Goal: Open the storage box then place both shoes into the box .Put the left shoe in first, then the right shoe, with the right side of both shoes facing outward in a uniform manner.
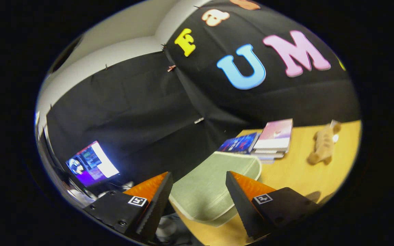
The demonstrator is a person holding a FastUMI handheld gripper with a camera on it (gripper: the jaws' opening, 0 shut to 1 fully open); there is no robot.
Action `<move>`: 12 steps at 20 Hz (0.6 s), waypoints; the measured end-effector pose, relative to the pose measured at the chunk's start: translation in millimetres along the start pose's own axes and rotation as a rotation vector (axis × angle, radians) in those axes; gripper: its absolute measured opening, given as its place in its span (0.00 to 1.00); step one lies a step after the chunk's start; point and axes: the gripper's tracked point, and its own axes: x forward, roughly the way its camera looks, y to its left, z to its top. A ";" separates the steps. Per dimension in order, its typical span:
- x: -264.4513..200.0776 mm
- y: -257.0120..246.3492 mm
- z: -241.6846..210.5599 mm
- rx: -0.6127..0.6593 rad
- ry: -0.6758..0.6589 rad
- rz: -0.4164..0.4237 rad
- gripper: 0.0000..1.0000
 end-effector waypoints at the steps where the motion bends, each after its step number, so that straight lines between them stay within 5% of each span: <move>1: 5.3 -9.2 -8.5 0.082 0.029 0.017 0.97; 7: 20.7 -58.8 -62.0 0.535 0.166 0.071 0.97; 12: 29.4 -75.7 -85.2 0.763 0.201 0.135 0.97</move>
